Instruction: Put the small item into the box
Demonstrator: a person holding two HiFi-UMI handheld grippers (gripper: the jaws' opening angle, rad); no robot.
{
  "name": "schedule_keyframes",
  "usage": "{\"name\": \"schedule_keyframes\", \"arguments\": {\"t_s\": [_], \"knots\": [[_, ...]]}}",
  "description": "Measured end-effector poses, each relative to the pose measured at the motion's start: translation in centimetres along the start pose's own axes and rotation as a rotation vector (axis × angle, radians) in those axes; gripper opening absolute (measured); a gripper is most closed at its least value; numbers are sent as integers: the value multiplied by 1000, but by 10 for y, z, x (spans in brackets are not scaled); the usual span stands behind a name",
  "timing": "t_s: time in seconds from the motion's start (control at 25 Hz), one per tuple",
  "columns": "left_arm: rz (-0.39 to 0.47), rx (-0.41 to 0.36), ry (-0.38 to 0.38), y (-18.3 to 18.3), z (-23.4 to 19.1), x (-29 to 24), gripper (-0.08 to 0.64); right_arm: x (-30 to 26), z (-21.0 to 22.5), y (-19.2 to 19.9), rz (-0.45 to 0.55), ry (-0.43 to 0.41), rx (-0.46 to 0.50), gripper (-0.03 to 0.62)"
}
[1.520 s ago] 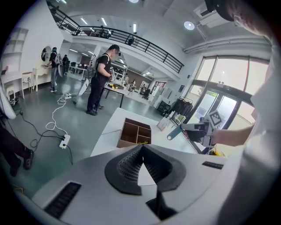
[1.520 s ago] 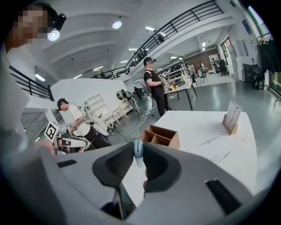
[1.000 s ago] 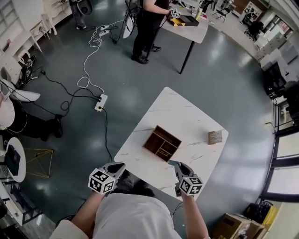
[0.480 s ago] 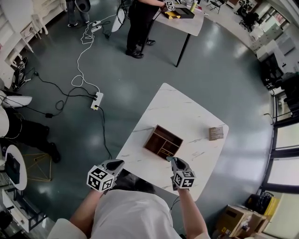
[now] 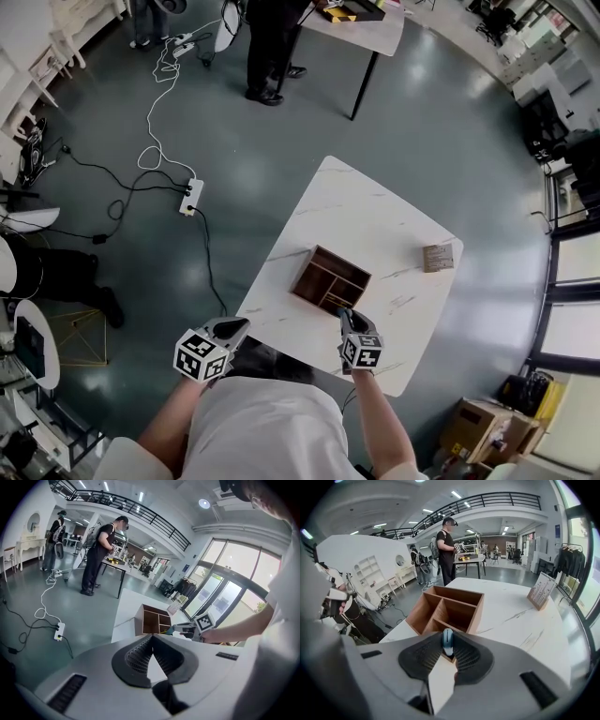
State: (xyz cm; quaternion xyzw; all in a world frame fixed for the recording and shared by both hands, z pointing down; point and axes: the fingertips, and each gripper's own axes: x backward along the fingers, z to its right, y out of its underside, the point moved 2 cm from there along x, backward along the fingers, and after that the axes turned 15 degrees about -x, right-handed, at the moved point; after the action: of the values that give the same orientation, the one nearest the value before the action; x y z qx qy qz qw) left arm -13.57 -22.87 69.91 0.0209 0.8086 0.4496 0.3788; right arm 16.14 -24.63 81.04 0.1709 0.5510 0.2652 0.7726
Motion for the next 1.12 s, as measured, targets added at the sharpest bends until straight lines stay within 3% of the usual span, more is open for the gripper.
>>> {"name": "schedule_keyframes", "arguments": {"t_s": [0.4,0.56,1.12], "knots": [[-17,-10,27,1,-7,-4,14,-7,6,17,-52,55,-21,84],[-15,-16,41,-2,-11,-5,14,-7,4,16,-60,57,-39,117],[-12,-57,91,0,-5,-13,14,25,-14,3,11,28,-46,118]]}}
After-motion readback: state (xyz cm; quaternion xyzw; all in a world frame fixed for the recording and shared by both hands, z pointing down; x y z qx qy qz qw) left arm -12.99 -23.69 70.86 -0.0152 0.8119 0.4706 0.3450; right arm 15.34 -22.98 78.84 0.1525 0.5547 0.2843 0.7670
